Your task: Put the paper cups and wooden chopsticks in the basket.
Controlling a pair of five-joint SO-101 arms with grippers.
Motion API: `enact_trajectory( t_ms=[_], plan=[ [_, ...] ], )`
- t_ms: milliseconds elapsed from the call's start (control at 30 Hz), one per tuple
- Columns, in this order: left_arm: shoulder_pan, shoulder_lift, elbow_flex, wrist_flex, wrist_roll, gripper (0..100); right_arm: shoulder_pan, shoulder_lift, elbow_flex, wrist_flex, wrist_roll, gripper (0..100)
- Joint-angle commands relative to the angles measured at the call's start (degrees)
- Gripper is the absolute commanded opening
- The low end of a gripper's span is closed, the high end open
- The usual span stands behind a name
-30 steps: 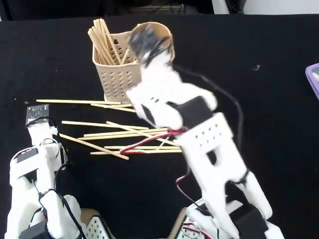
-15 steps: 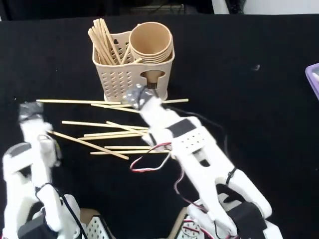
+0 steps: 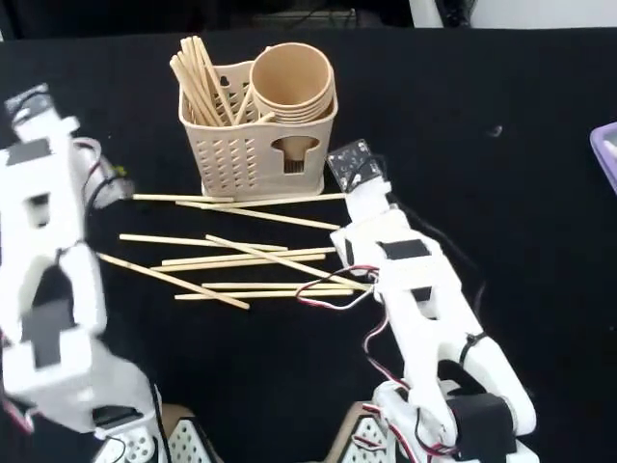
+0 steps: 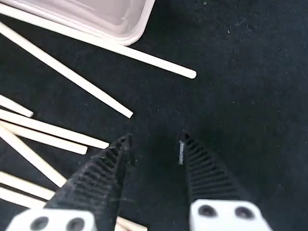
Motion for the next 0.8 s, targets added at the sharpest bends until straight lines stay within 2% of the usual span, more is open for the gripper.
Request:
enact_trajectory(
  t_ms=[0, 200, 367, 533, 767],
  plan=[
    [4.44, 16.09, -19.56, 0.79, 6.95, 25, 0.62, -0.13, 0.04, -1.49, -0.44, 15.2],
    [5.58, 29.45, -34.42, 2.11, 6.95, 25, 0.62, -0.13, 0.04, -1.49, -0.44, 15.2],
    [7.78, 36.48, -40.75, 8.7, 6.59, 25, 0.62, -0.13, -0.13, -1.49, -0.44, 15.2],
    [9.27, 39.56, -43.74, 16.53, -2.02, 25, 0.53, -0.13, -0.13, -1.49, -0.44, 15.2],
    [7.34, 39.38, -44.09, 21.63, -7.21, 25, 0.53, -0.13, -0.13, -1.49, -0.44, 15.2]
  ],
)
